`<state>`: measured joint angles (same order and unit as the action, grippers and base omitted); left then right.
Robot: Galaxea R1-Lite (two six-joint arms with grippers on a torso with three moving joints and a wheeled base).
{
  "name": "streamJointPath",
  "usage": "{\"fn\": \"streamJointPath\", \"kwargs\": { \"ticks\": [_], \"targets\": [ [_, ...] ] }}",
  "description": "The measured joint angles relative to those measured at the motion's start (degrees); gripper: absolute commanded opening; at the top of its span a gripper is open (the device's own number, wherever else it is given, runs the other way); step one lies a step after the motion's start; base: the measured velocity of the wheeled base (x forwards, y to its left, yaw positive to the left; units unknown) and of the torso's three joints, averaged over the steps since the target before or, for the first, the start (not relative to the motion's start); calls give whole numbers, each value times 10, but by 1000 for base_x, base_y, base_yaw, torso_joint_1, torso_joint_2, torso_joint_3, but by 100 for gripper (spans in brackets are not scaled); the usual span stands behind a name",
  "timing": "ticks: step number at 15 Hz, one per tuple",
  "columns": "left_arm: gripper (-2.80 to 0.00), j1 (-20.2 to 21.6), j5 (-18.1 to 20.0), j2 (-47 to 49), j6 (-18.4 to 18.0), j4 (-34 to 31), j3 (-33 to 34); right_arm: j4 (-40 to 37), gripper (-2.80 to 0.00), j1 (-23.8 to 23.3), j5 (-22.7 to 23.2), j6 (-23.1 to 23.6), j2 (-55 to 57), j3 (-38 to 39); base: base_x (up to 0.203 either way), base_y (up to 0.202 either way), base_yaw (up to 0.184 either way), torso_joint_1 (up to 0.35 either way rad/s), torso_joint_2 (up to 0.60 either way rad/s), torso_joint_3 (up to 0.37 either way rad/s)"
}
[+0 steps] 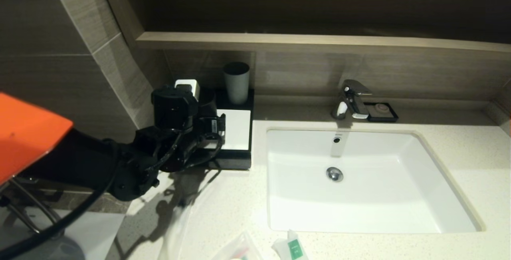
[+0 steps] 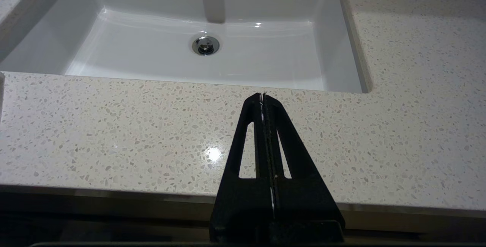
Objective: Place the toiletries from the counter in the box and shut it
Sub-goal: Pick up the cup
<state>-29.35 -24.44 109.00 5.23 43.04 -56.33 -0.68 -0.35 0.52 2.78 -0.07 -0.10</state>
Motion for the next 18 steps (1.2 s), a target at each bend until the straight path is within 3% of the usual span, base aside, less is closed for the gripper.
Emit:
{"fn": "streamJointPath", "kwargs": {
  "ticks": [18],
  "targets": [
    [0, 0, -13, 18, -16, 31, -2, 0, -280, 0, 0, 0, 0, 0, 0, 0, 0, 0, 0, 0]
  ]
}}
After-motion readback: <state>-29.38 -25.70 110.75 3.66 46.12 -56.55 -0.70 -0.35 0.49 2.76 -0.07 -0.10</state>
